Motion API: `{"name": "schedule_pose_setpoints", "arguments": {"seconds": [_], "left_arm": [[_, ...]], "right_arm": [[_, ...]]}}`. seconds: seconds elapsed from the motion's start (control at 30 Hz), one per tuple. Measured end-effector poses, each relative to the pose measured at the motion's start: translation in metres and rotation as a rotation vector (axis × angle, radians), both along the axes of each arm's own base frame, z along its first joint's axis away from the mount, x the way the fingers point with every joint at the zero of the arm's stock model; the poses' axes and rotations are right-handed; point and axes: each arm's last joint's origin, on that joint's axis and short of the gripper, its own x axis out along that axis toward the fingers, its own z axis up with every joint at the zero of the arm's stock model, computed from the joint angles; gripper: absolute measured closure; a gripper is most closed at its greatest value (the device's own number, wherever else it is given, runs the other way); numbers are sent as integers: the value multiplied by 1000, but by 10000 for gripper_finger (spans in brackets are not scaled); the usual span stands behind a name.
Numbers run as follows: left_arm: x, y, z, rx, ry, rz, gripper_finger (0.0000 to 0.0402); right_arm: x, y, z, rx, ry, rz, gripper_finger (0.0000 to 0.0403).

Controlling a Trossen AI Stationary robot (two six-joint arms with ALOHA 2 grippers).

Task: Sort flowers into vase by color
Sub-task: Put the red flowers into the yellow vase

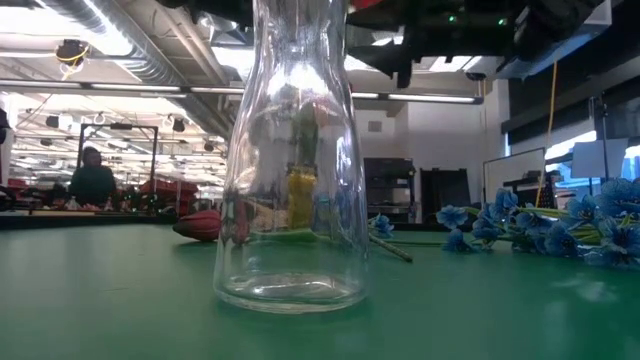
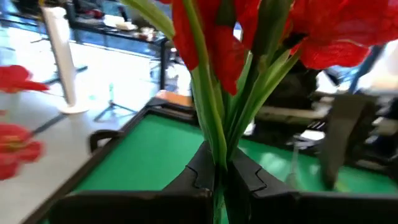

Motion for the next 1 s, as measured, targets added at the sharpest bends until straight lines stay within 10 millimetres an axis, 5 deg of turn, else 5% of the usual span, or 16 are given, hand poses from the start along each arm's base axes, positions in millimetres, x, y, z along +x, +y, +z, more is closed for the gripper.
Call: {"name": "schedule_pose_setpoints", "arguments": {"seconds": [0.2, 0.47, 0.57, 0.77, 1.0], "left_arm": [[-26, -3, 17, 77, 53, 103, 397], [-58, -4, 33, 169, 116, 236, 397], [-65, 4, 25, 191, 108, 275, 393], [-86, 27, -23, 176, 49, 359, 390], [-106, 40, -29, 160, -106, 357, 397]], "right_arm": [[-27, 3, 15, -1, 107, -47, 82], [-53, 4, 8, 49, 341, -159, 132], [-54, 5, 3, 46, 367, -202, 155], [-59, 27, -14, -39, 334, -219, 206], [-79, 31, -31, -34, 261, -257, 236]]}}
